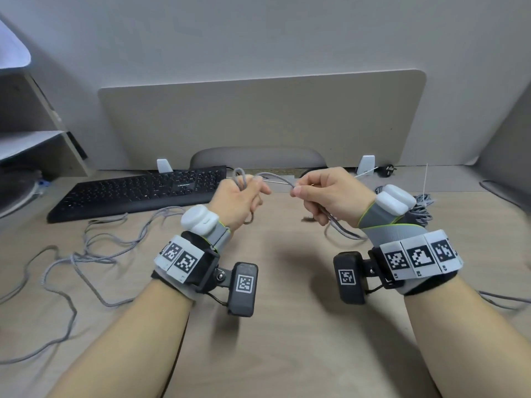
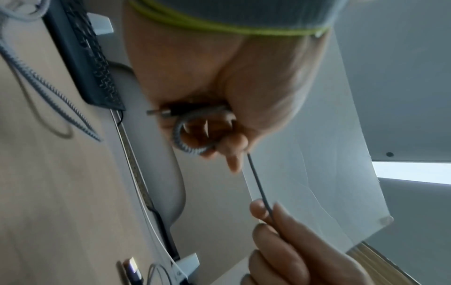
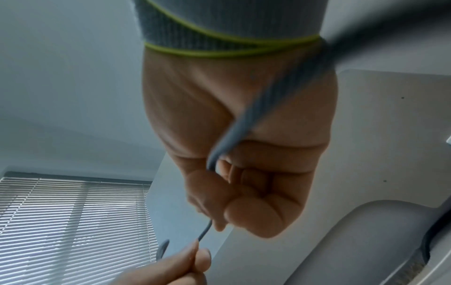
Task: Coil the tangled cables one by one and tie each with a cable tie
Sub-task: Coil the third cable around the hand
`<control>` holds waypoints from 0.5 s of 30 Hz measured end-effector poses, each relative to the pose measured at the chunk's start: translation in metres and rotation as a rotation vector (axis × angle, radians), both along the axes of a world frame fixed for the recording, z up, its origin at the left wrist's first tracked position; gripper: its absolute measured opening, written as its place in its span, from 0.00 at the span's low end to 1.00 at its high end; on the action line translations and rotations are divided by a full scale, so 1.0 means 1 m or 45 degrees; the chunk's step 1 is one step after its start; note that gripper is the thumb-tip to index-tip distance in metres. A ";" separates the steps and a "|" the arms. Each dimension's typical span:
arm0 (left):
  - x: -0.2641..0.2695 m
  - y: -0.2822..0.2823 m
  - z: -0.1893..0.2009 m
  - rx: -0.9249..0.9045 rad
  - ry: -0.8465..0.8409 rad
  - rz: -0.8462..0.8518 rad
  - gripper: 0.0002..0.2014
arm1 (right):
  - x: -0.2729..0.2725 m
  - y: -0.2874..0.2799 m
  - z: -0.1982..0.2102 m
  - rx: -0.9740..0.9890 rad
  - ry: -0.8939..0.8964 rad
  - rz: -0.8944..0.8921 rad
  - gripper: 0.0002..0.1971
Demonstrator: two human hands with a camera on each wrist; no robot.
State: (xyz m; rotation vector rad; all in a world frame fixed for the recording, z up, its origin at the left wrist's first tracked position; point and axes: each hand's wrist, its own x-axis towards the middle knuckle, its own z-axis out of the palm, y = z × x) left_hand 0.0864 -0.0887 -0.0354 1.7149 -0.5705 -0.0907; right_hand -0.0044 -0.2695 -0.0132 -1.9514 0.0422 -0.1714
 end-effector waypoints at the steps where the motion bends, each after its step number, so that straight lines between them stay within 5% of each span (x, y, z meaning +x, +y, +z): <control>1: 0.004 0.002 0.001 -0.101 0.046 0.073 0.17 | 0.000 0.000 0.000 0.015 0.005 0.024 0.10; 6: 0.010 0.010 0.005 -0.514 0.425 0.014 0.15 | -0.002 0.003 0.001 -0.049 -0.047 0.030 0.10; 10: -0.001 0.001 0.000 -0.449 0.521 -0.116 0.17 | -0.003 0.008 0.002 -0.049 -0.114 0.028 0.11; 15: -0.009 -0.008 -0.003 -0.357 0.751 -0.183 0.32 | -0.005 0.024 0.001 -0.114 -0.130 0.149 0.11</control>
